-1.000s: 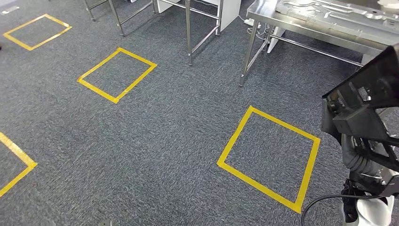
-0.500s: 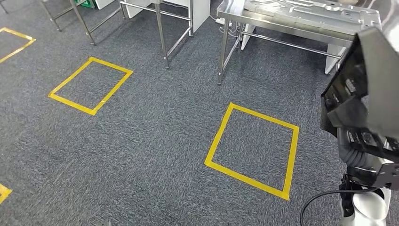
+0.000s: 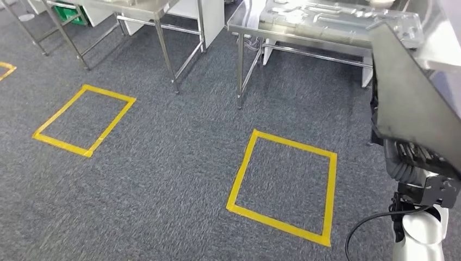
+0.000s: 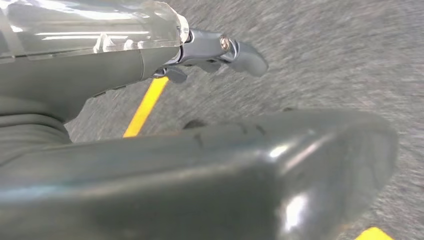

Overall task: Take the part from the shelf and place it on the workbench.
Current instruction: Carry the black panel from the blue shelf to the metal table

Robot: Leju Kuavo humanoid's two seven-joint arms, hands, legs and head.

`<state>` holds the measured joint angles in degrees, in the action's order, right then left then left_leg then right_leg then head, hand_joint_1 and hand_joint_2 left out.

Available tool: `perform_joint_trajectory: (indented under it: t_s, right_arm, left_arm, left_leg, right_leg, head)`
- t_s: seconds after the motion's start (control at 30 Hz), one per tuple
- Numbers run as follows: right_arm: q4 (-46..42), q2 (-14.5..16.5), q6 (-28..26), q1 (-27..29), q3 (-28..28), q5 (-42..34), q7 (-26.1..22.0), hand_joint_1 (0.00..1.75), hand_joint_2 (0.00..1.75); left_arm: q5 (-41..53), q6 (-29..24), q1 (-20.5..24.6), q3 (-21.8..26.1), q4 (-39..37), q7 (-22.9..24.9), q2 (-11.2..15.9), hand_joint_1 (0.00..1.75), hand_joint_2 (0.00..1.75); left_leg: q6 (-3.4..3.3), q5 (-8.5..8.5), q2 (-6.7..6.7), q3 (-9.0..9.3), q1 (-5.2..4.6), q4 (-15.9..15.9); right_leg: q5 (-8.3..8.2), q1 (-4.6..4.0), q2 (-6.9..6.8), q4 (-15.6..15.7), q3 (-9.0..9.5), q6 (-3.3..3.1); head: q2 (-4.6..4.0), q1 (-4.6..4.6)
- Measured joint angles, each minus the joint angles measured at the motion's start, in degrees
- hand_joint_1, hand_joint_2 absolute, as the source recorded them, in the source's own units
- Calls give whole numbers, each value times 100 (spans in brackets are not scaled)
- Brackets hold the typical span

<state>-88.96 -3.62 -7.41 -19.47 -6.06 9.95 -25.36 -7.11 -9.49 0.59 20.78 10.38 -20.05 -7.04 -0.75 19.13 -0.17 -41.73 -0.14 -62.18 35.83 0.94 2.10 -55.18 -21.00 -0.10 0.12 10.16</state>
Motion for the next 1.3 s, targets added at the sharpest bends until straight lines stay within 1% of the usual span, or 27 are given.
perform_joint_trajectory:
  t_s: [0.07,0.1,0.17,0.2,0.27,0.3,0.33,0.37,0.4,0.47,0.5,0.53,0.6,0.67,0.7,0.73,0.77,0.83,0.87,0.9,0.97,1.0,1.03,1.1,1.17,1.23,1.3]
  right_arm:
    - [-1,-4,-19,-26,17,30,28,175,175]
    - [-12,-7,-25,-34,24,38,34,175,175]
    - [-25,-15,-32,-61,28,38,25,175,175]
    - [-19,-18,-35,-63,29,35,27,175,175]
    - [18,-25,-36,-52,29,31,39,175,175]
    - [38,-27,-33,-48,29,31,48,175,175]
    - [54,-31,-32,-47,29,31,49,175,175]
    - [67,-35,-30,-48,29,30,49,175,175]
    - [81,-43,-29,-44,29,29,49,175,175]
    - [147,-60,-21,-20,34,26,53,175,175]
    - [171,-68,-20,-7,39,27,60,175,175]
    - [186,-75,-19,-5,45,29,64,175,175]
    - [164,-89,-17,-61,52,25,61,175,175]
    - [153,-98,8,-141,54,-26,45,175,175]
    - [157,-102,33,-160,55,-68,40,175,175]
    - [169,-105,63,-171,56,-116,34,175,175]
    - [182,-107,90,-173,60,-160,27,175,175]
    - [209,-109,117,-174,66,-212,15,175,175]
    - [224,-110,105,-177,68,-220,7,175,175]
    - [238,-111,83,-181,70,-217,-5,175,175]
    - [270,-111,30,-201,75,-198,-36,175,175]
    - [275,-109,12,-226,81,-186,-45,175,175]
    - [267,-108,-4,-255,87,-175,-49,175,175]
    - [202,-130,-46,-352,99,-146,-59,175,175]
    - [143,-169,-115,-439,101,-109,-65,175,175]
    - [134,-196,-176,-415,101,-73,-53,175,175]
    - [145,-236,-207,-305,101,-44,-29,175,175]
  left_arm:
    - [13,25,37,-1,-4,-14,-1,0,0]
    - [17,38,48,0,-3,-15,-2,0,0]
    - [35,59,37,1,-2,-18,-7,0,0]
    - [48,67,22,2,-3,-18,-13,0,0]
    - [69,78,-1,1,-4,-17,-27,0,0]
    - [73,80,-13,2,-4,-16,-34,0,0]
    - [73,81,-23,2,-4,-16,-39,0,0]
    - [72,81,-31,3,-4,-16,-42,0,0]
    - [71,81,-38,3,-5,-16,-43,0,0]
    - [71,81,-49,3,-17,-15,-40,0,0]
    - [72,81,-44,3,-22,-11,-37,0,0]
    - [72,82,-35,3,-24,-10,-34,0,0]
    - [73,85,12,3,-16,-13,-31,0,0]
    - [73,88,53,3,-13,-17,-33,0,0]
    - [73,90,63,3,-13,-17,-33,0,0]
    - [74,92,68,3,-13,-16,-33,0,0]
    - [74,93,66,3,-13,-14,-33,0,0]
    - [75,97,41,3,-13,-9,-33,0,0]
    - [75,98,20,3,-14,-7,-33,0,0]
    - [75,101,0,3,-14,-6,-34,0,0]
    - [75,104,-29,4,-14,-8,0,0,0]
    - [77,105,-33,4,-10,-12,16,0,0]
    - [76,104,-28,4,-4,-15,32,0,0]
    - [85,115,26,5,11,-28,27,0,0]
    - [93,145,86,5,18,-45,26,0,0]
    - [97,190,87,2,18,-54,20,0,0]
    - [99,223,48,-1,16,-51,1,0,0]
  left_leg:
    - [-57,260,13,226,-7,222]
    - [-74,356,10,357,5,347]
    - [-97,461,0,656,66,564]
    - [-98,525,-7,821,88,659]
    - [-86,675,-23,1160,120,803]
    - [-69,766,-32,1336,135,861]
    - [-45,863,-37,1506,151,904]
    - [-19,970,-39,1673,172,932]
    - [14,1091,-37,1825,189,950]
    - [90,1345,-30,2102,195,955]
    - [138,1453,-21,2205,187,995]
    - [190,1498,-12,2299,178,998]
    - [281,1329,6,2226,183,659]
    - [310,1064,12,1739,195,-234]
    - [303,1094,14,1407,197,-674]
    - [291,1267,14,1090,185,-992]
    - [274,1559,13,812,170,-1176]
    - [225,2122,9,429,125,-1147]
    - [178,2197,-4,313,98,-968]
    - [108,2015,-44,244,66,-696]
    - [-81,1044,-295,209,-46,-61]
    - [-165,638,-428,237,-135,179]
    - [-222,397,-537,293,-202,339]
    - [-254,432,-542,481,-258,460]
    - [-265,452,-454,675,-213,484]
    - [-281,518,-363,825,-174,473]
    - [-263,661,-302,965,-137,463]
  right_leg:
    - [-119,1,11,-90,16,86]
    - [-270,1,-8,-316,-74,113]
    - [-539,0,-69,-1059,-516,157]
    - [-506,10,-106,-1400,-792,178]
    - [-64,34,-140,-1713,-1285,227]
    - [208,51,-151,-1681,-1477,253]
    - [378,67,-166,-1537,-1625,281]
    - [352,82,-188,-1301,-1736,307]
    - [15,99,-230,-970,-1818,332]
    - [-1080,97,-363,-419,-1910,315]
    - [-1462,82,-399,-295,-1918,269]
    - [-1583,68,-405,-283,-1902,206]
    - [-1393,63,-320,-313,-1767,80]
    - [-1228,56,-263,-279,-1546,-17]
    - [-1139,45,-236,-254,-1425,-52]
    - [-1051,30,-200,-239,-1304,-78]
    - [-959,13,-151,-227,-1181,-100]
    - [-767,-25,-34,-212,-915,-126]
    - [-667,-51,29,-198,-770,-136]
    - [-571,-79,88,-179,-626,-147]
    - [-396,-90,215,-139,-392,-142]
    - [-304,-79,284,-115,-300,-125]
    - [-278,-66,352,-156,-229,-104]
    - [-360,-91,387,-430,-215,-54]
    - [-464,-127,160,-980,-431,9]
    - [-222,-111,-98,-1527,-820,78]
    - [250,-60,-169,-1799,-1231,142]
  head:
    - [1,2]
    - [0,1]
    - [1,0]
    - [1,-1]
    - [1,-1]
    - [1,-2]
    - [1,-1]
    - [1,-1]
    - [1,-1]
    - [0,-9]
    - [0,-6]
    - [0,-2]
    - [1,14]
    - [0,20]
    - [0,23]
    - [0,26]
    - [0,25]
    - [1,27]
    - [0,26]
    - [0,27]
    - [-1,20]
    - [-1,19]
    - [0,19]
    - [1,27]
    - [0,30]
    - [0,30]
    - [0,28]
